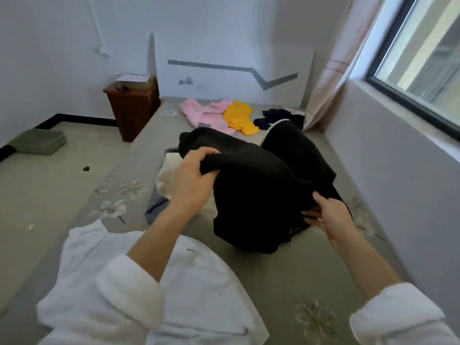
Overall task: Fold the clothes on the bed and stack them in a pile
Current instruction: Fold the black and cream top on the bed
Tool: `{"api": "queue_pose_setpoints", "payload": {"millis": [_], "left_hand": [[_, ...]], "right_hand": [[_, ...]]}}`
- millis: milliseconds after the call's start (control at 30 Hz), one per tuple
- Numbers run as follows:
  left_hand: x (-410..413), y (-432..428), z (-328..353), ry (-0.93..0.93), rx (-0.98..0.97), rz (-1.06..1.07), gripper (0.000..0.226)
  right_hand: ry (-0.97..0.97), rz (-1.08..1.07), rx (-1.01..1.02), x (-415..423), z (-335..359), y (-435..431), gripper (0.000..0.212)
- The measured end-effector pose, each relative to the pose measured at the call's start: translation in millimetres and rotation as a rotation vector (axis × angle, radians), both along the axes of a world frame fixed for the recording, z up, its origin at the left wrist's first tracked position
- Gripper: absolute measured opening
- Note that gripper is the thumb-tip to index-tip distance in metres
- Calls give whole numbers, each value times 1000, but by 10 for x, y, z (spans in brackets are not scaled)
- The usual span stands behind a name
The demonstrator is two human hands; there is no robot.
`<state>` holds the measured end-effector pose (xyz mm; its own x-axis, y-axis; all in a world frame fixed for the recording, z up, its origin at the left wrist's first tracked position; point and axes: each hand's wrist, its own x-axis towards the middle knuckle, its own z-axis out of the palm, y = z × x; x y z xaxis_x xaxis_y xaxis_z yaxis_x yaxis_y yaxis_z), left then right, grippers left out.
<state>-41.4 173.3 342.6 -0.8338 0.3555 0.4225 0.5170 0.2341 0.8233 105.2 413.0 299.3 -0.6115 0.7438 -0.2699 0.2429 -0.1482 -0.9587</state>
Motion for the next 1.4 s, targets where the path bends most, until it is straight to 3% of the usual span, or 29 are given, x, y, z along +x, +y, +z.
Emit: {"api": "queue_pose_setpoints", "payload": {"millis": [100,233,467,567,600,633,733,800,867,900,967,1067,1200,1267,1333,1400], "left_hand": [[345,135,-644,-105,-219,-172,32],[881,244,-1406,-308,-447,-452,31],[1379,159,-2025,-717,-319,-594,19],[1393,89,-2131,-946,-184,-591,19],[1387,62,-2167,-998,-160,-579,21],[1377,34,-2199,-1051,-140,-564,24],[1303,-8,-2287,-1274,3,-441,34],[1160,4,-2425,-1313,-15,-85,32],[994,14,-2588,-1398,-150,263,51],[920,34,-2658,-1544,-87,325,63],[793,117,-2769,-1818,143,258,60],[695,333,-2832,-1839,146,81,41],[589,533,-2933,-1716,108,97,27],[557,509,-2947,-1707,251,126,19],[582,434,-2952,-1733,354,99,4],[641,362,-2909,-1702,307,16,10]], "right_hand": [[-360,45,75,331,-545,-32,22],[-511,118,79,483,-860,-196,14],[-744,333,9,485,-1274,-343,12],[-873,307,-79,516,-1549,-471,65],[-879,261,-140,537,-1648,-527,75],[-873,234,-190,552,-1716,-591,71],[-832,194,-238,599,-1930,-656,19],[-769,145,-266,618,-1939,-619,17],[-692,122,-327,663,-1861,-533,11],[-642,120,-372,705,-1812,-477,11],[-551,121,-450,852,-1699,-352,19],[-498,89,-529,1080,-1549,-227,19],[-619,29,-529,1310,-1580,-119,15],[-666,-233,-409,1441,-1688,8,14],[-802,-563,-247,1575,-1801,131,29],[-954,-623,-18,1532,-1819,138,36]]}}
